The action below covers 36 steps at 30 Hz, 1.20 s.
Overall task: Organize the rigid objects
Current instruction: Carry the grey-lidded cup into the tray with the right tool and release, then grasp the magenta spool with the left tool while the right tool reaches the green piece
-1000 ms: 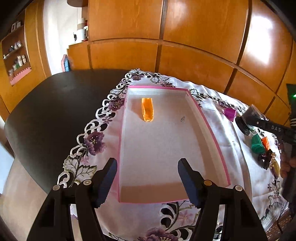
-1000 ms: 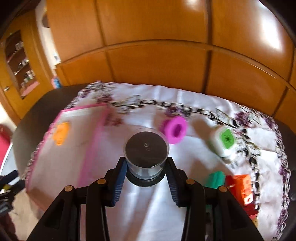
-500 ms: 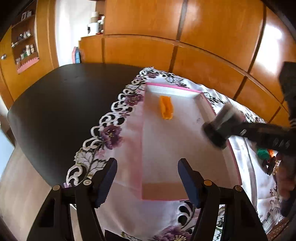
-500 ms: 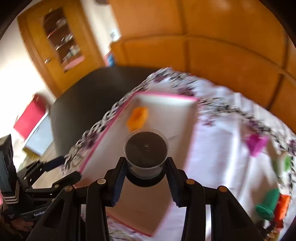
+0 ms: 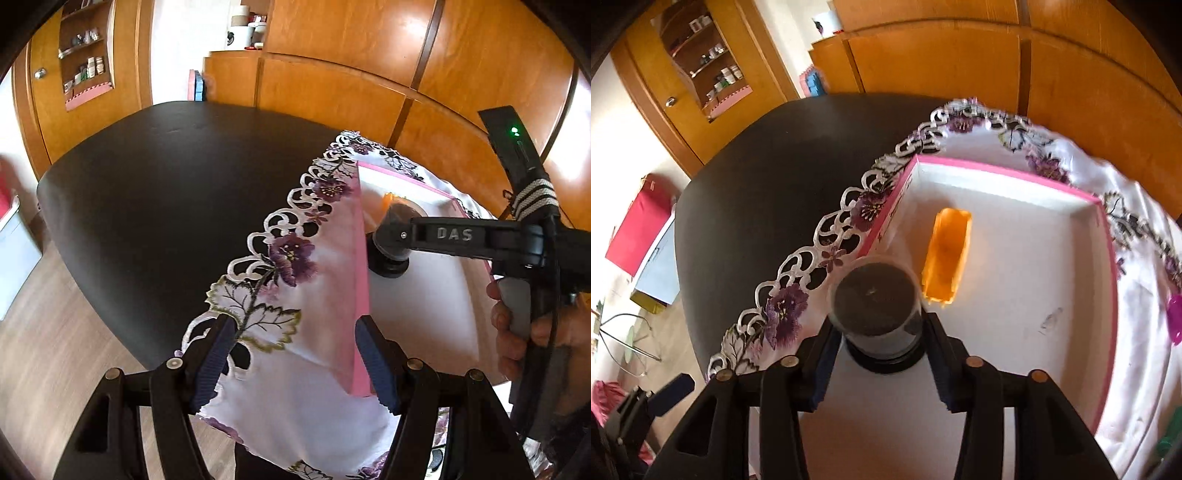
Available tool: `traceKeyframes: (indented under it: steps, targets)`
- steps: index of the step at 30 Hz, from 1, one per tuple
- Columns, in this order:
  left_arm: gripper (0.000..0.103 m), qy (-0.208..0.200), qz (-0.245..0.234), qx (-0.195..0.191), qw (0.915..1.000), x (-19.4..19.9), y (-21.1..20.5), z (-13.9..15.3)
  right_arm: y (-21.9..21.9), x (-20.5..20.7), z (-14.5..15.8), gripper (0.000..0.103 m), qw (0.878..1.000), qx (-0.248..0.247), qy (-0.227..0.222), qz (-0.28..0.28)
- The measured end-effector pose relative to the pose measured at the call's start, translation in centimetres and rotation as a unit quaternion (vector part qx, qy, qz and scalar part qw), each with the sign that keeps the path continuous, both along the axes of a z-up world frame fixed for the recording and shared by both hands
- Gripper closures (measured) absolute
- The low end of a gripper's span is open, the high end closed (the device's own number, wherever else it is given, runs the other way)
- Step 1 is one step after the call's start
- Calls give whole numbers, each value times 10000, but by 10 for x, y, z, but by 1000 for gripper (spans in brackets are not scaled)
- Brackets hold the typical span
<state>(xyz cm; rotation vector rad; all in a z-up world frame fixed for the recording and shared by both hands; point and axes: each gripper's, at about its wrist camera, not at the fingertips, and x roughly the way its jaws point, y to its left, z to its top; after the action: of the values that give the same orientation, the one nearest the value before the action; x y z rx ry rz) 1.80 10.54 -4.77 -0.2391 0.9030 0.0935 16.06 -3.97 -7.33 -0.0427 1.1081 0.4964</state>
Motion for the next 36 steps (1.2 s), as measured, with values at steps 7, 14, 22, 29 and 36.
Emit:
traceKeyframes:
  steps: [7,14,22,29,36]
  targets:
    - [34,-61,24,-9,10000,2,-2,4,-14,-21,8,30,9998,37,-159,69]
    - [34,-305,-235,164,9991,-6,-19,23,-41,-48,30,30,9980,25,-632,-77]
    - [34,-575,-777,396,9945,-11,-53,43,-90,-66,58,30,9923,-66,-1160,-429]
    - [34,-571,-1243,484,9894,-4,-87,51,-142,-72,77,30,9857,-315,-1462,-778]
    - [34,-541,-1753,486,9818,6,-126,56,-221,-71,90,30,9723,-620,-1683,-1496]
